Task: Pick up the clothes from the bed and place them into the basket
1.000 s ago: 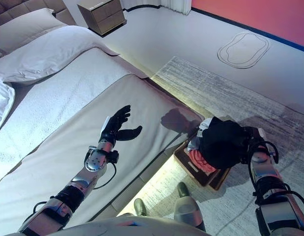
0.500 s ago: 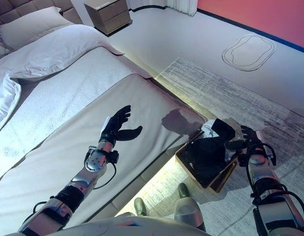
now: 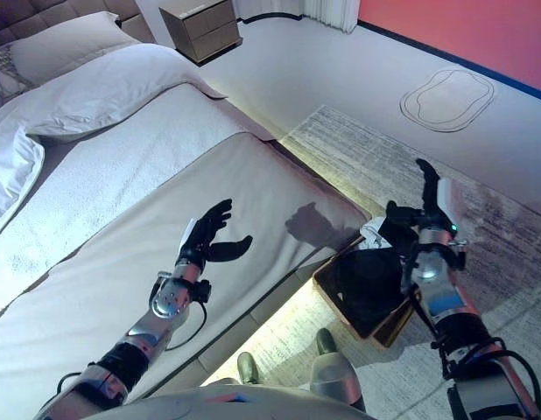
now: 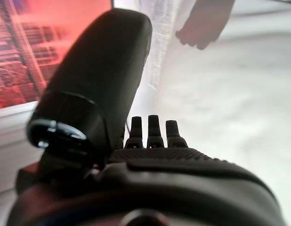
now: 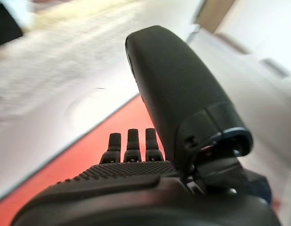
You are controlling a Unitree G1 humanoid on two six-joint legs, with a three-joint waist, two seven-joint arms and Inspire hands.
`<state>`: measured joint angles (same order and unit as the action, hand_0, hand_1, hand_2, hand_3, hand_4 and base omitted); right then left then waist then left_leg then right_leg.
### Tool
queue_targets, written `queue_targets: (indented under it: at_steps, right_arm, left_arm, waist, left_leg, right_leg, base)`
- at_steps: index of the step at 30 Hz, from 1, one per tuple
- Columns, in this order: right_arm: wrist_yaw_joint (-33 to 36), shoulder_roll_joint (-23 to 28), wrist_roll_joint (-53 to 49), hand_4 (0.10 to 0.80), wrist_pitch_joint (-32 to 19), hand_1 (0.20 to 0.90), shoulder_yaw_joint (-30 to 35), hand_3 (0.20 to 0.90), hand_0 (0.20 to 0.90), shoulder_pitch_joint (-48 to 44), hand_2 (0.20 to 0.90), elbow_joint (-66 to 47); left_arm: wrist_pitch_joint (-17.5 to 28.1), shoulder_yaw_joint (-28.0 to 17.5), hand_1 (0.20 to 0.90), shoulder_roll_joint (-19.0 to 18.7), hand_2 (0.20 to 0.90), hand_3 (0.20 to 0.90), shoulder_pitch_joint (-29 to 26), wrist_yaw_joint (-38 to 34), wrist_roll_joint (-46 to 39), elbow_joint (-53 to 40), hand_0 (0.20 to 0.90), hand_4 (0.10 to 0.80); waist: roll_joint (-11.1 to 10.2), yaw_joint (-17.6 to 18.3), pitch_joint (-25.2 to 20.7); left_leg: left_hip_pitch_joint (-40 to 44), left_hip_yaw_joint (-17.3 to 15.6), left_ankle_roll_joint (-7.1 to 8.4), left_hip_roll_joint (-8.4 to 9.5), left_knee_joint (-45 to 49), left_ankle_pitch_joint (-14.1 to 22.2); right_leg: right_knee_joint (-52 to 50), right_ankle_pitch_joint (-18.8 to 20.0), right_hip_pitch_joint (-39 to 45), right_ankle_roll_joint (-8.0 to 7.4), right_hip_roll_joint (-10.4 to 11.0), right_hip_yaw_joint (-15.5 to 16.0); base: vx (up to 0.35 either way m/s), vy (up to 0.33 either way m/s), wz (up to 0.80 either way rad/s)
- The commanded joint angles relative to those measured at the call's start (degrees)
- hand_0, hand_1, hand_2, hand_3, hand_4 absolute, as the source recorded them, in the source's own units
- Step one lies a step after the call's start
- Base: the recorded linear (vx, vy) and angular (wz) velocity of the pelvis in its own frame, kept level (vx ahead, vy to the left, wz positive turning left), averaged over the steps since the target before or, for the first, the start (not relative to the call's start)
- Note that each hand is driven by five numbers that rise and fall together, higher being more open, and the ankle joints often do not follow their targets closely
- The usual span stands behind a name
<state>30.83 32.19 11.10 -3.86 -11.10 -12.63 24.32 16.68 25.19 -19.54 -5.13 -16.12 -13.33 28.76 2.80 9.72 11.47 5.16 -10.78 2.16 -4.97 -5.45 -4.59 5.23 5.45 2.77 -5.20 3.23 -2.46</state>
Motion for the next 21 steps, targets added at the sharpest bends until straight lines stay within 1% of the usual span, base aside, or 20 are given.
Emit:
queue_targets:
  at_steps: [1,4,6,9,13,18,21]
  right_arm:
    - [4.5,0.1,7.4,0.8,-5.3,0.9,-1.5,0.9,0.9,-1.0,0.9,-3.3]
    - [3.6,0.1,10.7,0.8,-5.0,0.9,-3.3,0.9,0.9,-0.6,0.9,-4.7]
    - [1.7,0.6,10.1,0.8,-4.7,0.9,-4.5,0.9,0.9,-0.4,0.9,-5.3]
    - [-0.7,1.3,9.8,0.8,-2.8,0.9,-6.3,0.9,0.9,-0.8,0.9,-6.6]
    - [-4.2,1.7,5.8,0.8,-2.1,0.9,-7.1,0.9,0.9,0.2,0.9,-6.9]
    - [-6.0,0.7,4.6,0.8,-1.1,0.9,-7.9,0.9,0.9,1.7,0.9,-7.1]
    - [-6.3,-1.0,4.3,0.8,0.5,0.9,-9.5,0.9,0.9,2.7,0.9,-6.7]
  left_arm:
    - [8.5,-0.8,0.9,0.2,0.9,0.9,-2.2,-3.2,3.6,0.4,0.9,0.8]
    - [8.2,-1.1,0.9,1.0,0.9,0.9,-0.8,-4.2,5.2,1.0,0.9,0.8]
    - [7.5,-1.3,0.9,1.0,0.9,0.9,0.1,-5.1,6.4,1.2,0.9,0.8]
    - [6.2,-2.2,0.9,0.7,0.9,0.9,1.3,-5.5,6.5,1.5,0.9,0.8]
    - [5.7,-3.6,0.9,0.2,0.9,0.9,3.2,-3.7,6.9,2.5,0.9,0.8]
    - [4.4,-5.0,0.9,0.0,0.9,0.9,4.6,-1.7,6.6,3.0,0.9,0.8]
    - [3.6,-5.7,0.9,0.1,0.9,0.9,5.4,0.3,6.3,3.4,0.9,0.8]
  waist:
    - [-1.9,-2.4,-4.8]
    - [-2.3,-3.8,-5.1]
    - [-2.8,-4.9,-5.3]
    - [-3.3,-6.6,-5.4]
    - [-3.7,-8.6,-6.0]
    - [-4.1,-10.0,-6.4]
    - [-4.1,-10.9,-6.4]
  left_leg:
    - [2.5,3.5,-1.57,2.09,0.7,9.3]
    - [2.2,4.7,-1.45,2.32,0.6,9.2]
    - [1.8,5.6,-1.35,2.45,0.7,9.2]
    - [1.1,6.9,-1.15,2.38,0.7,8.8]
    - [0.4,8.3,-0.83,2.12,0.5,8.1]
    - [0.0,9.4,-0.64,2.03,0.5,7.8]
    - [-0.1,10.0,-0.67,2.04,0.5,7.5]
  right_leg:
    - [-3.9,-4.8,-1.6,-0.48,-0.4,-0.3]
    - [-3.3,-4.9,-1.0,-0.49,0.0,1.0]
    - [-2.9,-5.1,-0.6,-0.49,0.4,2.4]
    - [-2.4,-5.5,-0.1,-0.35,0.9,4.3]
    - [-1.8,-5.9,0.8,-0.23,1.3,7.4]
    - [-1.3,-6.2,1.8,-0.16,1.5,9.8]
    - [-1.4,-6.4,2.3,-0.07,1.6,11.0]
  base:
    - [0.058,-0.014,0.17]
    - [0.048,-0.021,0.29]
    - [0.043,-0.031,0.33]
    - [0.037,-0.032,0.31]
    - [0.037,-0.027,0.28]
    - [0.039,-0.02,0.29]
    - [0.031,-0.008,0.21]
